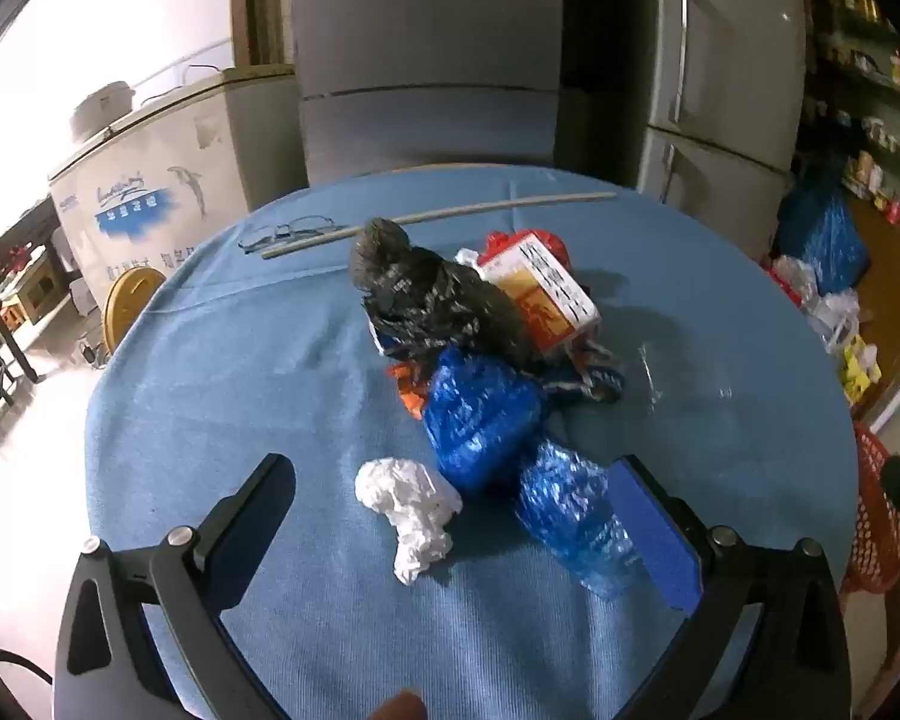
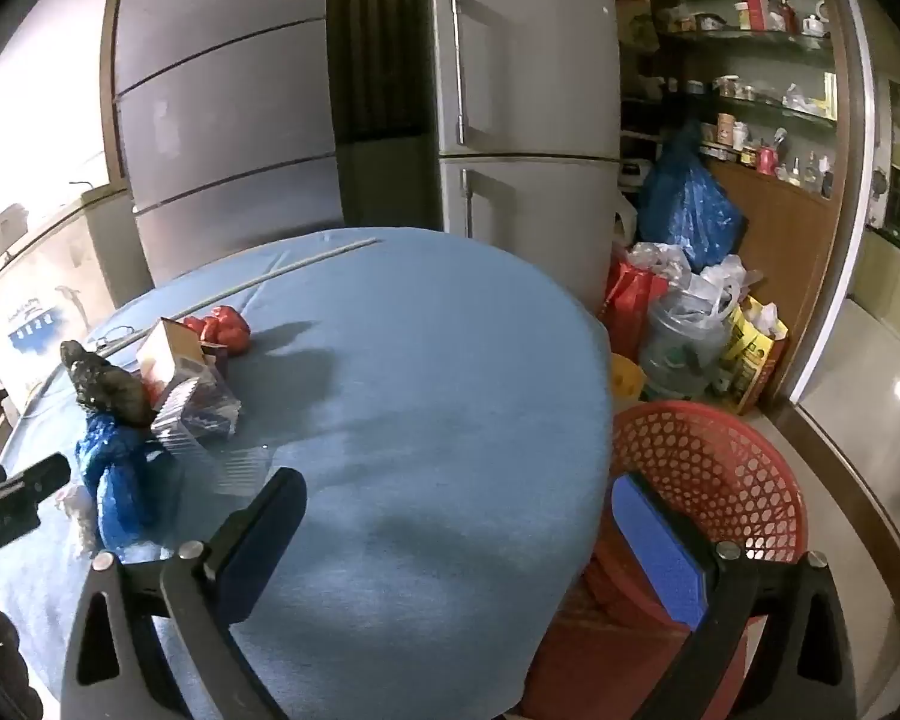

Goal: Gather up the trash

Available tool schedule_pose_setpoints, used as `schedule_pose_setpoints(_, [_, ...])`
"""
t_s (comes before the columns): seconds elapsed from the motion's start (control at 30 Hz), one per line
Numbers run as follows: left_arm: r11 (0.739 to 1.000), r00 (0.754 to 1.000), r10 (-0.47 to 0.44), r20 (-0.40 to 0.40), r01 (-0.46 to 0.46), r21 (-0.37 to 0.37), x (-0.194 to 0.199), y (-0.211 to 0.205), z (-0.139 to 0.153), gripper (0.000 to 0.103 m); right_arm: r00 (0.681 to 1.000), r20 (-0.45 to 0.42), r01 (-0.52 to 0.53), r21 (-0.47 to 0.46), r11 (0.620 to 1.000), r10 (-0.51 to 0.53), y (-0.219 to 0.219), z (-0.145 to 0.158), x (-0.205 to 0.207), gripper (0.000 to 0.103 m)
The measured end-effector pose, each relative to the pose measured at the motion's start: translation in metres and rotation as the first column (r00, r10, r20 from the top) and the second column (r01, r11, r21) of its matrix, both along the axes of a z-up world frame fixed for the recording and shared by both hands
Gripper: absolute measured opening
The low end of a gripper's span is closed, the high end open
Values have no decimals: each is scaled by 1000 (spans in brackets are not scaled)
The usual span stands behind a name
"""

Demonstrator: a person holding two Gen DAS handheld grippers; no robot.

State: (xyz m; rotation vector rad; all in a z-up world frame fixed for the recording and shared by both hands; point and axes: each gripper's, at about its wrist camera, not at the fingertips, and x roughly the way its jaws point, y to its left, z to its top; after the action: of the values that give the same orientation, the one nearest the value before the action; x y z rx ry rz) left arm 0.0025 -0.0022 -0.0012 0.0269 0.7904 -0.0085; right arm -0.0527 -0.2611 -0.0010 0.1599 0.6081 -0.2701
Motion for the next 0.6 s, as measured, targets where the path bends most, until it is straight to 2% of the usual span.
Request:
schedule_pose_setpoints(0.07, [1000, 1000, -6, -21, 6, 4, 2, -1, -1, 103, 1000, -10, 6, 15, 1000, -6, -4, -2, -2, 103])
schedule_pose_setpoints(0.1, [1000, 1000, -14, 16, 14, -4, -5, -5, 0, 103, 1000, -15, 9, 15, 1000, -9, -5, -3, -2, 103])
schedule_pose_setpoints(0.27, [1000, 1000, -7, 21, 7, 23, -11, -14, 3, 103, 999, -31, 19, 20, 1000, -19, -10, -5, -2, 103])
schedule_pose_setpoints(0.33, [1000, 1000, -8, 10, 8, -7, -13, -4, 3, 103, 999, -35, 22, 21, 1000, -22, -11, -5, -3, 103])
schedule_pose_setpoints(0.6, [1000, 1000, 13, -6, -13, -12, -9, 2, -2, 103, 999, -50, 17, 11, 1000, -16, -7, -9, -1, 103])
